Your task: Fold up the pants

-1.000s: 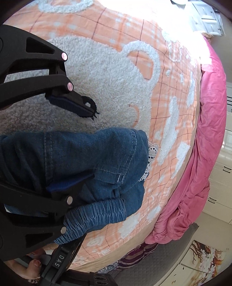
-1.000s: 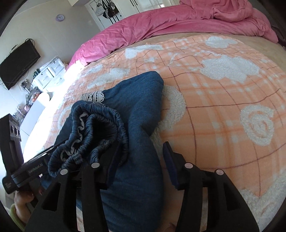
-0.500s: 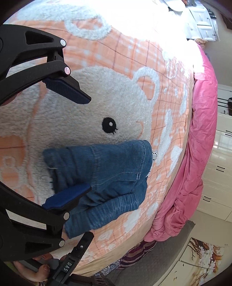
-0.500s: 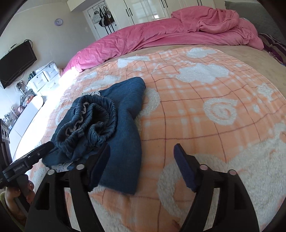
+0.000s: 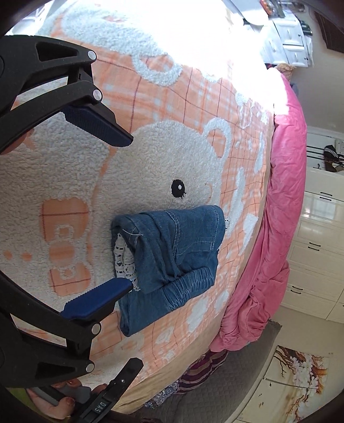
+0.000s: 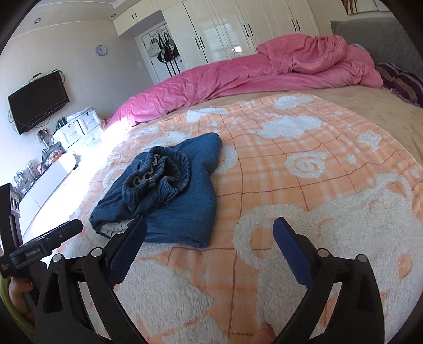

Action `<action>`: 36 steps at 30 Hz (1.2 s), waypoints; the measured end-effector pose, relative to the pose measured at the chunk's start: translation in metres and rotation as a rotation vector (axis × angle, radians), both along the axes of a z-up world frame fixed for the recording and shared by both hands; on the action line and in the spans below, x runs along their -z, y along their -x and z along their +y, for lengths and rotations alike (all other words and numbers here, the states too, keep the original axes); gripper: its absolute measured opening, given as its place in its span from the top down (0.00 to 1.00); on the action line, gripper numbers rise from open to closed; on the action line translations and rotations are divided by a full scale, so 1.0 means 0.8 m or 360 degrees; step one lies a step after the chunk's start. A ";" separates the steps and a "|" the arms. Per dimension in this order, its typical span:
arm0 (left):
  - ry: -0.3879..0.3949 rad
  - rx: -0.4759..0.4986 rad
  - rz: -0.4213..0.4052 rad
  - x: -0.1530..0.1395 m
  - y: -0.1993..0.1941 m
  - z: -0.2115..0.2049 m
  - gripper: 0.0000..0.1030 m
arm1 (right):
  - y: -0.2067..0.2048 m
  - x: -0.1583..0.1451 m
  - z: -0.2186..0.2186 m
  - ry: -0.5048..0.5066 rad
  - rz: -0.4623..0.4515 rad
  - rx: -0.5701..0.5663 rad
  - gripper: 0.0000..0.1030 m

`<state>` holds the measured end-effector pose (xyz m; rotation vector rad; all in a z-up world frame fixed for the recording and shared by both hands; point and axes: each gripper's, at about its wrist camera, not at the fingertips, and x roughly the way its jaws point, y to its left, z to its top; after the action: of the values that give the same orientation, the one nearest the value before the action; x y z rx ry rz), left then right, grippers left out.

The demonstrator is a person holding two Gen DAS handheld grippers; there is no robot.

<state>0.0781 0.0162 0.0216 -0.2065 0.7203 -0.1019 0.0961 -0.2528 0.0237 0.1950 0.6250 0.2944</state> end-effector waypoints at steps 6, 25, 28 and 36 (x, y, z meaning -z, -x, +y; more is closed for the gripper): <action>-0.0028 -0.0002 -0.0039 -0.003 0.027 -0.003 0.09 | 0.032 -0.010 -0.001 0.0025 -0.0138 0.0024 0.05; -0.0100 -0.0029 -0.0103 -0.006 0.092 -0.015 0.09 | 0.094 -0.020 -0.008 0.0092 -0.0293 0.0083 0.05; -0.0102 -0.0033 -0.0104 -0.006 0.099 -0.016 0.09 | 0.102 -0.021 -0.008 0.0082 -0.0301 0.0082 0.05; -0.0088 -0.0034 -0.0086 -0.003 0.115 -0.022 0.09 | 0.123 -0.018 -0.009 0.0081 -0.0303 0.0082 0.05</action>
<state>-0.0137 -0.0014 0.0239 -0.1579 0.6661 -0.0666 -0.0026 -0.2603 0.0382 0.1320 0.4380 0.2437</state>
